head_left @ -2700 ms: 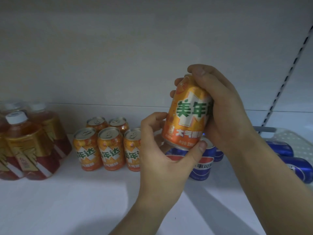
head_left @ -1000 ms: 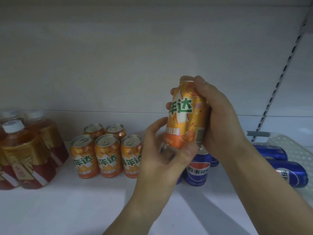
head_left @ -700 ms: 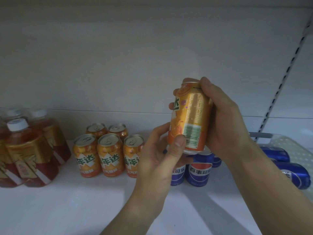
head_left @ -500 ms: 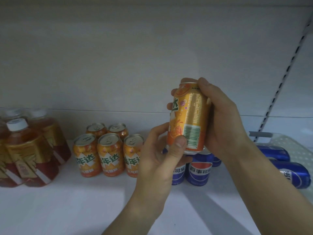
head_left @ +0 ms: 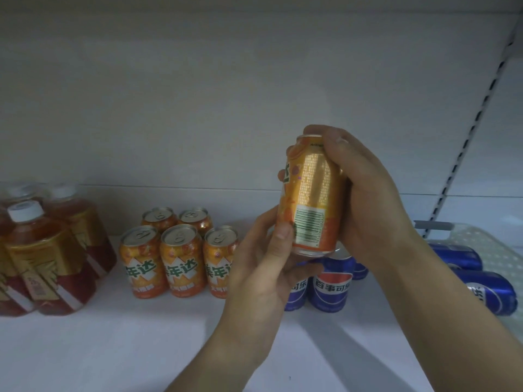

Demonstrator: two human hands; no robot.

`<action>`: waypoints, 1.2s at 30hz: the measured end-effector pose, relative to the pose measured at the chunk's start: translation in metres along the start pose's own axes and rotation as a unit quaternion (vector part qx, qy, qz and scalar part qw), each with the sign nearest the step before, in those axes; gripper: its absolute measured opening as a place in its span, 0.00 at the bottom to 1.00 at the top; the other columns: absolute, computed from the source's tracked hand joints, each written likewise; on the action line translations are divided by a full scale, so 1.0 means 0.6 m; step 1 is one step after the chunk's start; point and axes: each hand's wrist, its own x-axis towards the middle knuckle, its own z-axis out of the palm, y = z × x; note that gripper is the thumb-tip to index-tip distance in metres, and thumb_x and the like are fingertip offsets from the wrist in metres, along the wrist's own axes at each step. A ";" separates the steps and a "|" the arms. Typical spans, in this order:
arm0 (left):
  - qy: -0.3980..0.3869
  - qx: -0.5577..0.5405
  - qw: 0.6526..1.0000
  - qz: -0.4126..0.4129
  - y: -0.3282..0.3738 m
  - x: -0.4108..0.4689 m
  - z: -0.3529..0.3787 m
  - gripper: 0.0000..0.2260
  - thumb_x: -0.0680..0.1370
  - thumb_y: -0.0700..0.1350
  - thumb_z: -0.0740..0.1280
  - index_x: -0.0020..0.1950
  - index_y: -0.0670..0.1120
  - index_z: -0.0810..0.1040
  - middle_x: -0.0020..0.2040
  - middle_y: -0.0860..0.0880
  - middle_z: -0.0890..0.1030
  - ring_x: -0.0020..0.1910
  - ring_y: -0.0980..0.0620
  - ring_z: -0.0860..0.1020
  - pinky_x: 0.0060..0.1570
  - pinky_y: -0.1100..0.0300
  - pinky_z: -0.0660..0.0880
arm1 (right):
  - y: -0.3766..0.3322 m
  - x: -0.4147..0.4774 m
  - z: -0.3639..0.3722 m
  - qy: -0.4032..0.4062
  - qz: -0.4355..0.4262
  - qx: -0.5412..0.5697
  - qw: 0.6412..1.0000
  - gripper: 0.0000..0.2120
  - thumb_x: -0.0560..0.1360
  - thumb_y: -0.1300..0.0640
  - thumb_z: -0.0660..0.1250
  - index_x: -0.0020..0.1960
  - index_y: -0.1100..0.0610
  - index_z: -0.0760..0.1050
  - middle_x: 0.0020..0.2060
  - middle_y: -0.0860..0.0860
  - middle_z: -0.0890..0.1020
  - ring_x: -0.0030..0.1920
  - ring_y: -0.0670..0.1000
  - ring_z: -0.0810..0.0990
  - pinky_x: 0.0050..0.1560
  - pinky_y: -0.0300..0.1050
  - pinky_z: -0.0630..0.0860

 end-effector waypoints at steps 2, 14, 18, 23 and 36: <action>0.001 0.056 0.998 0.023 -0.004 -0.003 0.007 0.34 0.64 0.56 0.81 0.67 0.51 0.74 0.59 0.49 0.84 0.56 0.45 0.84 0.46 0.59 0.82 | 0.002 -0.002 0.002 -0.002 0.001 0.002 1.000 0.20 0.75 0.50 0.68 0.63 0.59 0.78 0.55 0.58 0.86 0.52 0.63 0.86 0.49 0.56 0.84; -0.020 0.038 0.999 -0.011 0.002 -0.001 -0.005 0.26 0.71 0.51 0.74 0.68 0.51 0.75 0.61 0.42 0.83 0.54 0.39 0.84 0.48 0.55 0.82 | 0.011 0.000 -0.003 -0.014 0.023 0.011 1.000 0.18 0.75 0.49 0.67 0.62 0.55 0.80 0.56 0.57 0.85 0.61 0.66 0.83 0.55 0.58 0.83; 0.046 0.204 0.975 0.078 0.001 -0.004 0.003 0.36 0.66 0.45 0.83 0.69 0.58 0.70 0.62 0.55 0.80 0.57 0.55 0.83 0.50 0.59 0.82 | 0.019 -0.002 0.001 -0.009 0.014 0.003 1.000 0.17 0.75 0.50 0.67 0.61 0.55 0.80 0.58 0.58 0.85 0.60 0.66 0.83 0.56 0.60 0.83; 0.108 0.246 0.953 0.138 -0.013 -0.008 0.007 0.34 0.63 0.35 0.82 0.61 0.58 0.71 0.55 0.62 0.79 0.52 0.59 0.83 0.43 0.65 0.81 | 0.029 -0.001 0.004 -0.017 0.027 0.014 0.999 0.20 0.76 0.50 0.66 0.65 0.58 0.78 0.61 0.60 0.84 0.63 0.66 0.82 0.63 0.64 0.79; 0.036 0.118 0.992 0.019 0.000 -0.001 -0.006 0.30 0.67 0.54 0.79 0.67 0.56 0.74 0.62 0.51 0.82 0.59 0.48 0.83 0.53 0.53 0.81 | 0.020 0.004 -0.001 -0.009 0.017 0.011 1.000 0.17 0.75 0.51 0.67 0.61 0.56 0.79 0.60 0.61 0.83 0.62 0.68 0.81 0.58 0.64 0.81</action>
